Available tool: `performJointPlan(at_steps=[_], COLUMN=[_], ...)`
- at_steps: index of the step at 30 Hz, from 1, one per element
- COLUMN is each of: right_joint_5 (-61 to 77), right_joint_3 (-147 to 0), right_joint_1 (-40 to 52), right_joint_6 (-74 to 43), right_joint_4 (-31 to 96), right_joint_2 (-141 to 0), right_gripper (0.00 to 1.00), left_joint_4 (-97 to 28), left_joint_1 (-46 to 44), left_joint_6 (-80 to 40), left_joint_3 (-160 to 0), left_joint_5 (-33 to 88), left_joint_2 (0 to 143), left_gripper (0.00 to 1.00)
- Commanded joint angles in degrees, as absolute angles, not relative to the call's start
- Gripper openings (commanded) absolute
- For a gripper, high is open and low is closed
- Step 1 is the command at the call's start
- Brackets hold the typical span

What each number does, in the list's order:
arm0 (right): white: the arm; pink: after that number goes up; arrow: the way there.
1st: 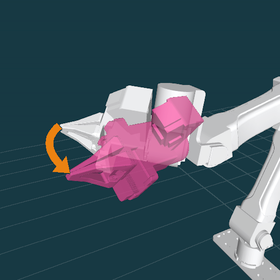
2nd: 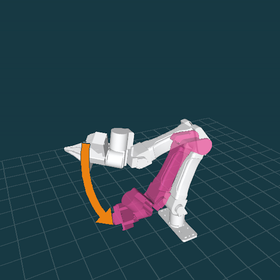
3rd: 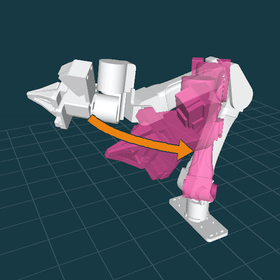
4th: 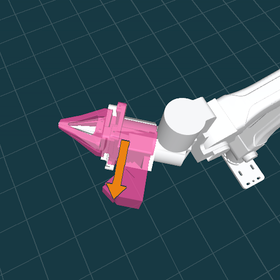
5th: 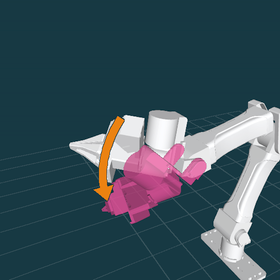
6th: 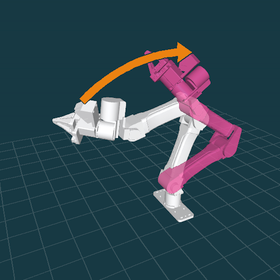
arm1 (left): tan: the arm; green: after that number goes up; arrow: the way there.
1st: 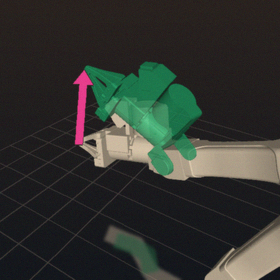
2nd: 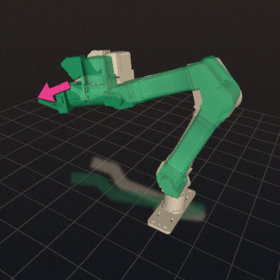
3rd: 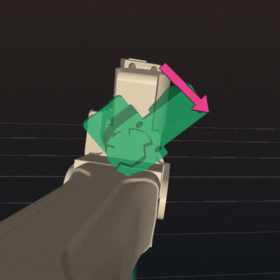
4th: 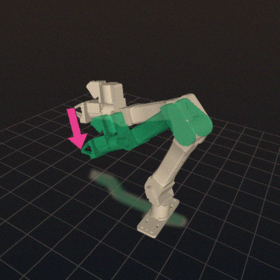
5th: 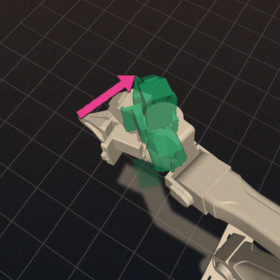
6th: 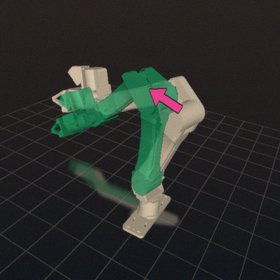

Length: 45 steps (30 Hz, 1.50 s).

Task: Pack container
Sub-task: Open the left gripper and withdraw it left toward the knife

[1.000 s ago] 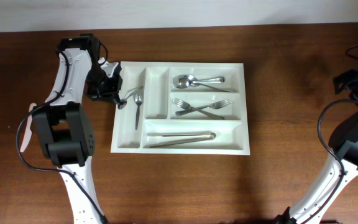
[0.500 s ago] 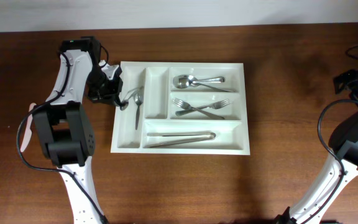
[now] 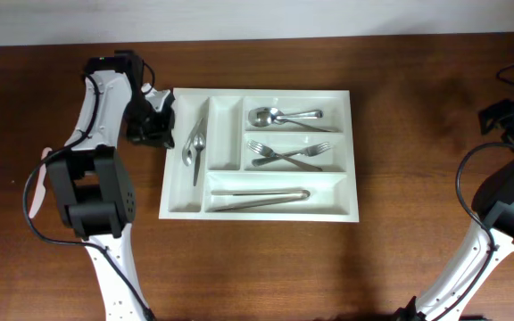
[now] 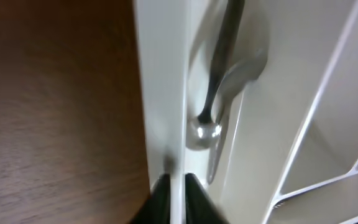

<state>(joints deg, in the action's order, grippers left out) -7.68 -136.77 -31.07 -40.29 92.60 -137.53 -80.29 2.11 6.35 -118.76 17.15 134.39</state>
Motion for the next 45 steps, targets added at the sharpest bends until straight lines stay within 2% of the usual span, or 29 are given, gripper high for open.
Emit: performJointPlan(at_steps=[1, 2, 3, 6, 18, 26, 32, 38, 43, 45], right_joint_5=[-8.2, -8.2, -8.2, -8.2, -8.2, -8.2, -8.2, -8.2, -8.2, -8.2], right_joint_3=[-137.2, -137.2, -137.2, -137.2, -137.2, -137.2, -137.2, -137.2, -137.2, -137.2], right_joint_1=[-30.8, -30.8, -30.8, -30.8, -30.8, -30.8, -30.8, -30.8, -30.8, -30.8], right_joint_6=[-40.3, -40.3, -40.3, -40.3, -40.3, -40.3, -40.3, -40.3, -40.3, -40.3], right_joint_4=[92.6, 92.6, 92.6, 92.6, 92.6, 92.6, 92.6, 92.6, 92.6, 92.6], right_joint_2=[-135.1, -135.1, -135.1, -135.1, -135.1, -135.1, -135.1, -135.1, -135.1, -135.1], right_gripper=[0.99, 0.99, 0.99, 0.99, 0.99, 0.99, 0.99, 0.99, 0.99, 0.99], left_joint_4=[-80.7, -81.1, -81.5, -84.2, -96.7, -96.6, -89.6, -87.5, -86.0, -85.4], left_joint_1=[3.9, 4.4, 4.9, 6.9, 21.1, 30.7, 34.1, 34.8, 36.2, 36.8], left_joint_6=[5.6, 5.4, 5.2, 5.2, 4.0, 9.6, 8.6, -2.1, -25.9, -39.2], left_joint_3=[-125.8, -128.1, -129.9, -136.1, -139.5, -138.1, -133.6, -128.0, -124.6, -123.7], left_joint_5=[17.8, 17.8, 17.8, 17.5, 3.2, 3.6, 0.3, 1.0, 1.8, 10.1], left_joint_2=[134.3, 134.3, 134.3, 134.3, 134.3, 134.3, 134.3, 134.3, 134.3, 134.3], left_gripper=[0.28, 0.39, 0.61, 0.99, 0.99, 0.99, 0.99, 0.99, 0.99, 0.99])
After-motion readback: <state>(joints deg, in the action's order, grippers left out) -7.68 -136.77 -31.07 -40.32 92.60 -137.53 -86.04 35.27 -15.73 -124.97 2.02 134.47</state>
